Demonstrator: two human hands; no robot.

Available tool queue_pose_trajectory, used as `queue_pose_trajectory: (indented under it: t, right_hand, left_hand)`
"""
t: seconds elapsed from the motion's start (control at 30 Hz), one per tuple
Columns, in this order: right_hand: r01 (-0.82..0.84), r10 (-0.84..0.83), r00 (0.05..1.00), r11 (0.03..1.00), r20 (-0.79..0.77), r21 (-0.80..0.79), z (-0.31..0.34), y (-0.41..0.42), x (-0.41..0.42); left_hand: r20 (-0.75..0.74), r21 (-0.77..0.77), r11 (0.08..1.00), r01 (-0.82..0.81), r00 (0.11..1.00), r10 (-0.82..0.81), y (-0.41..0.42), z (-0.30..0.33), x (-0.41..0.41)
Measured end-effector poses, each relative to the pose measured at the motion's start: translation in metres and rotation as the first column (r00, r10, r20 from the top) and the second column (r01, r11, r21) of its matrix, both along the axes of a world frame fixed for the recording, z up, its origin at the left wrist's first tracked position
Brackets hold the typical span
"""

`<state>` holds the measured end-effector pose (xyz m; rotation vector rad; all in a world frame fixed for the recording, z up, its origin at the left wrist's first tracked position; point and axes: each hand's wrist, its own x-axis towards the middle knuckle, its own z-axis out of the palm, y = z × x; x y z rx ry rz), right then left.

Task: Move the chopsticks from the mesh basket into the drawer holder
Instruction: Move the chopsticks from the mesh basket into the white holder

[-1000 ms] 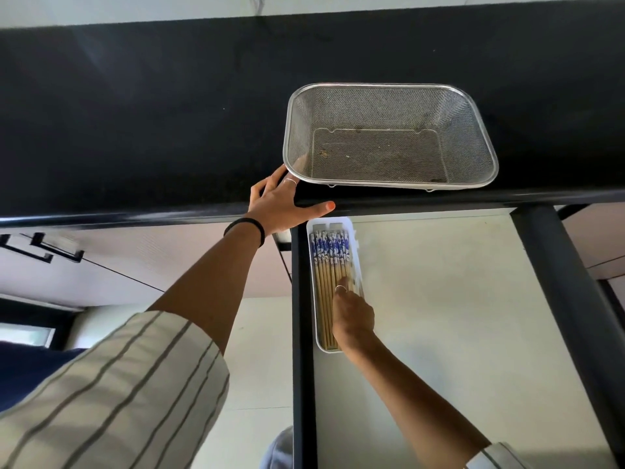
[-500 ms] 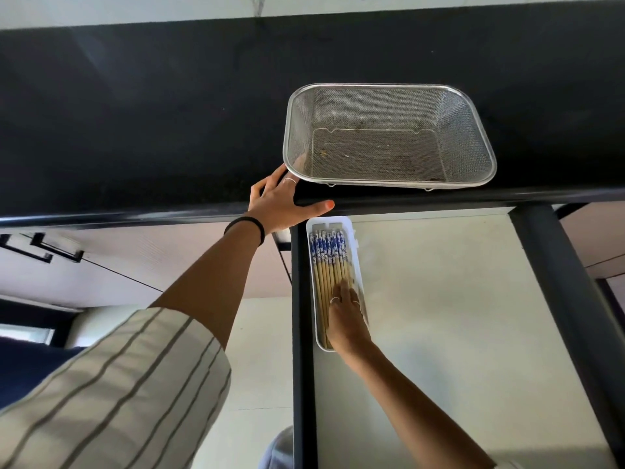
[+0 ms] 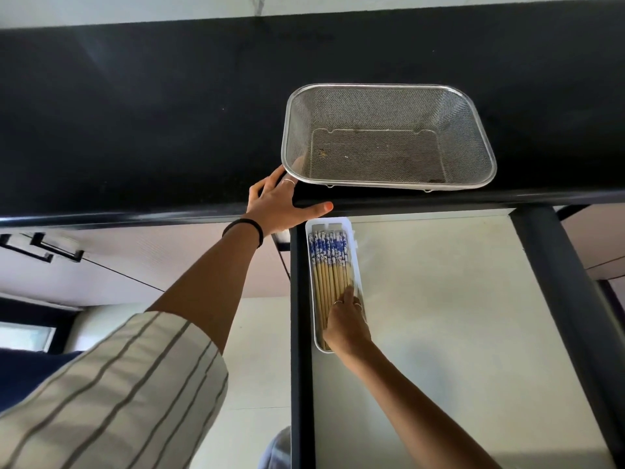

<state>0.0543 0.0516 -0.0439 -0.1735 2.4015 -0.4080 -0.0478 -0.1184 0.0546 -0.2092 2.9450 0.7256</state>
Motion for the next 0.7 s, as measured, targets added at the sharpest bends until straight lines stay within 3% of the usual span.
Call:
queue_pose_trajectory:
  t: [0.4,0.7]
  right_hand:
    - [0.022,-0.024,0.999,0.998,-0.038,-0.059,0.0,0.003,-0.01]
    - [-0.167,0.166,0.986,0.98,-0.026,-0.107,0.002,0.006,-0.004]
  left_hand:
    - [0.004,-0.025,1.0,0.001,1.0,-0.001,0.001,0.001,0.0]
    - [0.018,-0.016,1.0,-0.011,1.0,0.011,0.001,0.001,0.0]
